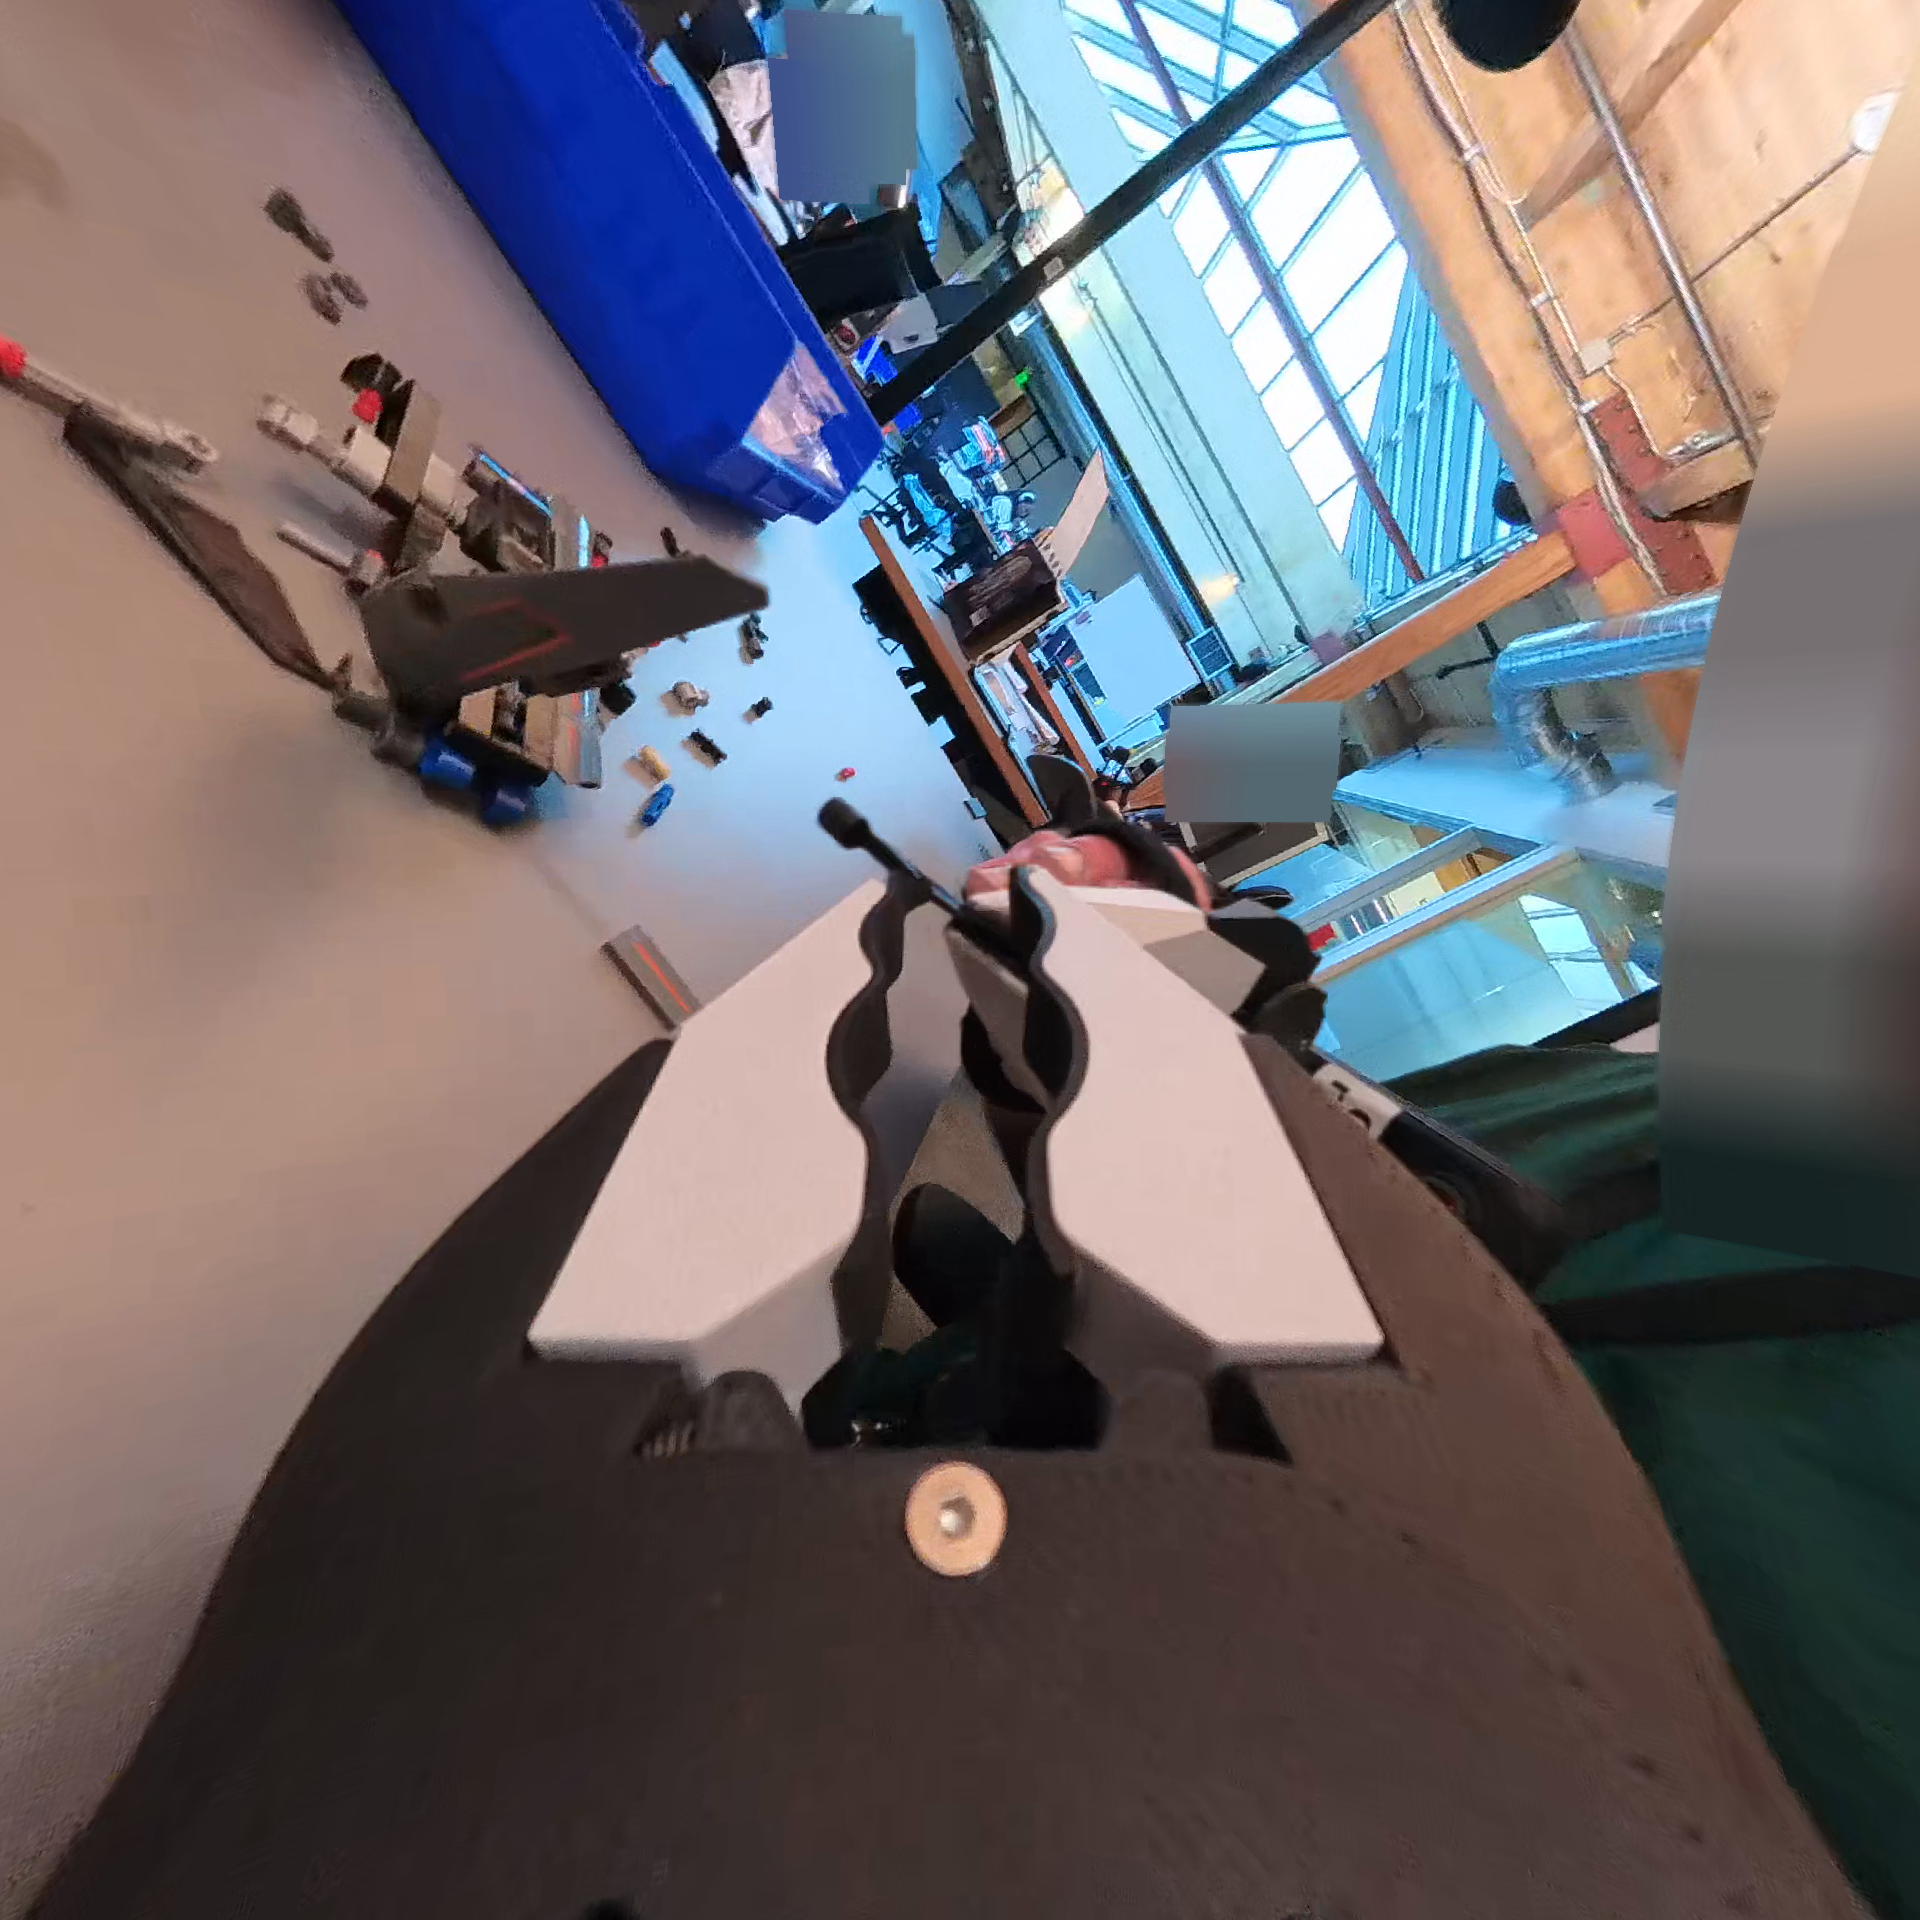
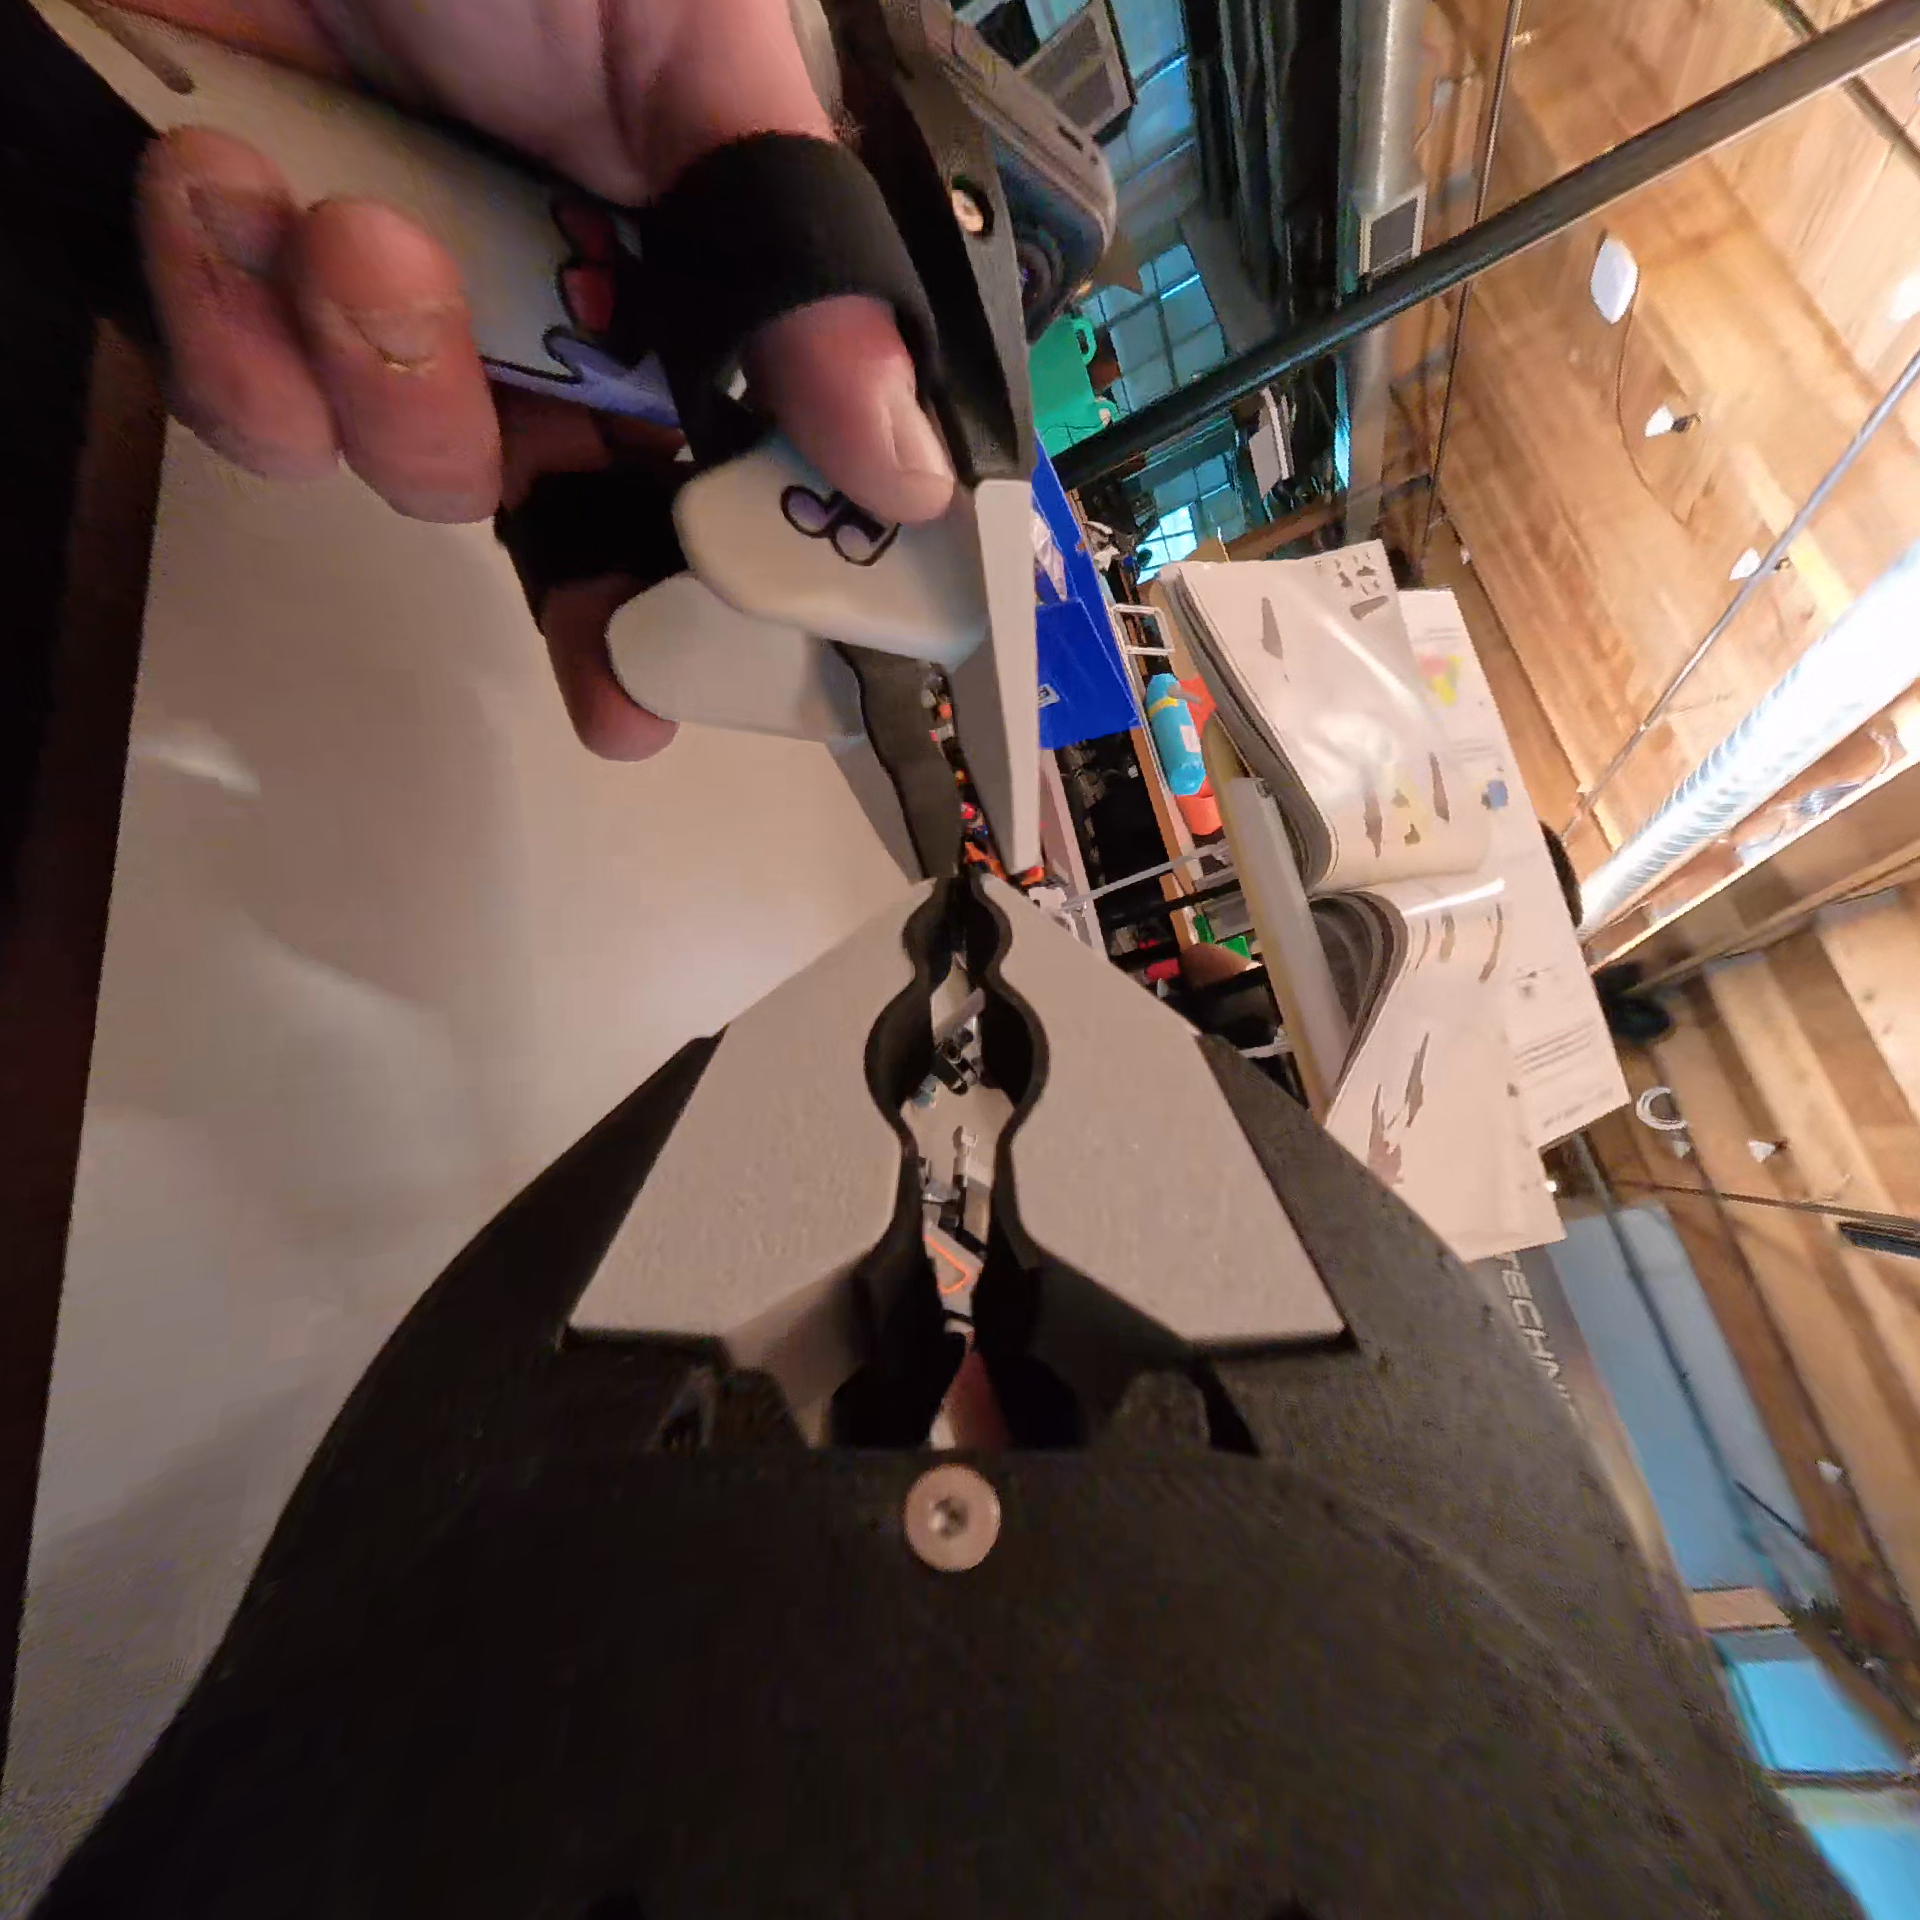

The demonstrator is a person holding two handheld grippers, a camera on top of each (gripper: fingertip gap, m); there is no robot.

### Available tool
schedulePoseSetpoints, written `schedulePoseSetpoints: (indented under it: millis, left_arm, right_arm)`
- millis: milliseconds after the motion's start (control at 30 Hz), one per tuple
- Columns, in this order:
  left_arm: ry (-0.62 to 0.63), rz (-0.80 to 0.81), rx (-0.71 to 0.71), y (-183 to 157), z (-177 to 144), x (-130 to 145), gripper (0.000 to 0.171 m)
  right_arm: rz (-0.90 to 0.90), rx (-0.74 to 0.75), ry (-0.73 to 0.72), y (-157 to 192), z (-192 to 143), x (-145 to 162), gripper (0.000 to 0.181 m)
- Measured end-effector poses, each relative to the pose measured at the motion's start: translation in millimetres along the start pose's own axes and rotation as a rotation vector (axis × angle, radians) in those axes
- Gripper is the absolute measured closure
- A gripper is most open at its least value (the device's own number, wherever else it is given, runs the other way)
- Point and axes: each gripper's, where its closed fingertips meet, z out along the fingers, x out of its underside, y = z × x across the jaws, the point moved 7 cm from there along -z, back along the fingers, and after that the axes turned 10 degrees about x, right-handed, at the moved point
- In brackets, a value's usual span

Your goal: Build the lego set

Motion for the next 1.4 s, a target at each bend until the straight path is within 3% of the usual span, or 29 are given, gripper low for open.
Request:
schedulePoseSetpoints:
  millis: [100, 367, 500, 567, 633, 800, 900, 1033, 1167, 1233, 1400]
  left_arm:
    - [-0.020, -0.032, -0.022, 6.0, -4.4, 2.2, 0.150]
    - [-0.020, -0.084, 0.018, 13.8, -7.9, 4.7, 0.167]
    - [-0.042, -0.015, -0.021, 13.7, -10.4, -2.5, 0.170]
    - [0.018, 0.065, -0.059, 11.0, -10.7, -3.7, 0.170]
    - [0.082, 0.168, -0.092, 5.5, -9.6, -5.0, 0.169]
    - [0.205, 0.362, -0.165, -7.2, -9.0, -16.9, 0.171]
    - [0.204, 0.380, -0.154, -13.3, -8.9, -21.8, 0.171]
    - [0.396, 0.491, -0.226, -13.8, -4.6, -11.8, 0.171]
    - [0.535, 0.596, -0.227, -22.8, 4.8, -6.6, 0.171]
    - [0.619, 0.642, -0.239, -24.0, 8.5, -1.6, 0.171]
    - [0.668, 0.682, -0.246, -21.1, 14.7, 5.7, 0.171]
  right_arm:
    - [-0.020, 0.003, -0.016, -0.5, 1.5, -2.6, 0.181]
    - [-0.044, -0.039, -0.056, 12.1, 9.0, -6.1, 0.181]
    - [0.005, -0.097, -0.057, 14.2, 8.6, -5.2, 0.164]
    - [0.114, -0.137, -0.091, 6.2, 4.7, -5.4, 0.157]
    - [0.365, -0.250, -0.098, -8.4, 6.1, 0.4, 0.146]
    - [0.729, -0.482, -0.194, -30.7, 7.4, 12.4, 0.157]
    - [0.755, -0.552, -0.220, -40.2, 4.4, 18.9, 0.157]
    - [0.825, -0.545, -0.204, -53.0, 14.0, 27.6, 0.162]
    - [0.861, -0.703, -0.176, -42.7, 26.8, 27.8, 0.161]
    - [0.877, -0.738, -0.178, -40.5, 27.9, 28.7, 0.179]
    - [0.890, -0.803, -0.171, -31.5, 20.1, 30.1, 0.181]
